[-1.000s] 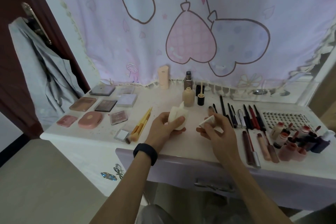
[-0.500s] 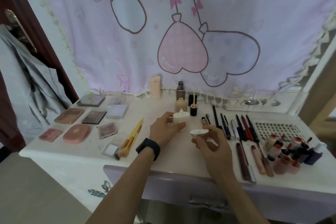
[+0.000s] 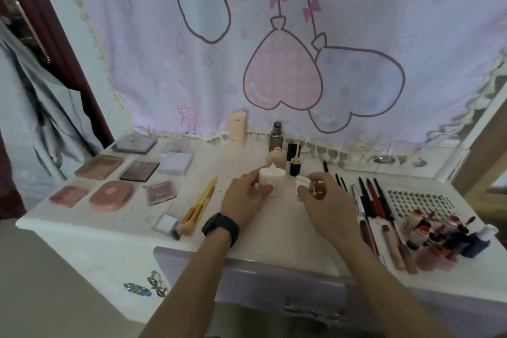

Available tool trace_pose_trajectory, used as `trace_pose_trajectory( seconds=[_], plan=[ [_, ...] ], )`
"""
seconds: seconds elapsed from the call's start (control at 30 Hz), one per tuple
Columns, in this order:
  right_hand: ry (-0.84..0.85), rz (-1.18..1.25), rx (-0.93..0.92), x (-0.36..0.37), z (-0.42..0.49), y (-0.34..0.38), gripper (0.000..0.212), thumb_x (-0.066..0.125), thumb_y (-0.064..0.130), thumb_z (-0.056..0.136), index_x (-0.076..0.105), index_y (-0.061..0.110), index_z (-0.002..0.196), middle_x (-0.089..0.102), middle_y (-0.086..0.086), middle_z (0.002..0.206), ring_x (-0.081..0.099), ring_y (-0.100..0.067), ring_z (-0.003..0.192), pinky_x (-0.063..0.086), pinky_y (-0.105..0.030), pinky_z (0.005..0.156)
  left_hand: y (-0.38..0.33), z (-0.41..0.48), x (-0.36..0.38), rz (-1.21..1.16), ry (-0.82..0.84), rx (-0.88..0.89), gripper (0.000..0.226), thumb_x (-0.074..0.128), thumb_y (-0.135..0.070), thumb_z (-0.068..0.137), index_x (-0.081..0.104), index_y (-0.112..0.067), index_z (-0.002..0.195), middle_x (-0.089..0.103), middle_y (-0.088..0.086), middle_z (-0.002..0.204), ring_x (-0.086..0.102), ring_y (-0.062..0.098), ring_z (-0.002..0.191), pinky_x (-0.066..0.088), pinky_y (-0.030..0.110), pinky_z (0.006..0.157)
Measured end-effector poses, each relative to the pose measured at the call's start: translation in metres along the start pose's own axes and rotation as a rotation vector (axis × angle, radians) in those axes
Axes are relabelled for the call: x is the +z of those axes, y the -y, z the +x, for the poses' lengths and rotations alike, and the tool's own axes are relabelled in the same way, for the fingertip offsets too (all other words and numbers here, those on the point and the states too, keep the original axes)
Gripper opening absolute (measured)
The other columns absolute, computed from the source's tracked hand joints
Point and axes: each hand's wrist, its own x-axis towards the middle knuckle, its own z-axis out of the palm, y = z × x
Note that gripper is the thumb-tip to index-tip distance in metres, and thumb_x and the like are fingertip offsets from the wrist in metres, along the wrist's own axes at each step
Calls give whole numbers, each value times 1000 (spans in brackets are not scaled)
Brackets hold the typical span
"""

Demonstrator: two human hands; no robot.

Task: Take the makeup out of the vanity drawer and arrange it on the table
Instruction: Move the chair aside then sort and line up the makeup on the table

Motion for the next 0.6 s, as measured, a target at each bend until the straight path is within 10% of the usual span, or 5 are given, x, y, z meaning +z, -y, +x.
trace_pose_trajectory(
  seconds=[0.27,0.6],
  plan=[
    [204,-388,-133,8,43,2,25,60,32,96,65,23,118,73,2,102,57,-27,103,43,-34,89,0,-2,-1,-30,-48,16,61,63,-30,96,36,-29,151,65,3,125,60,20,111,48,36,95],
    [325,-575,-189,13,47,-6,31,51,20,99,63,27,126,70,1,115,45,-28,115,43,-36,92,3,-1,3,-37,-76,-15,45,67,-31,90,53,-25,133,67,0,120,60,13,99,44,25,82]
  ],
)
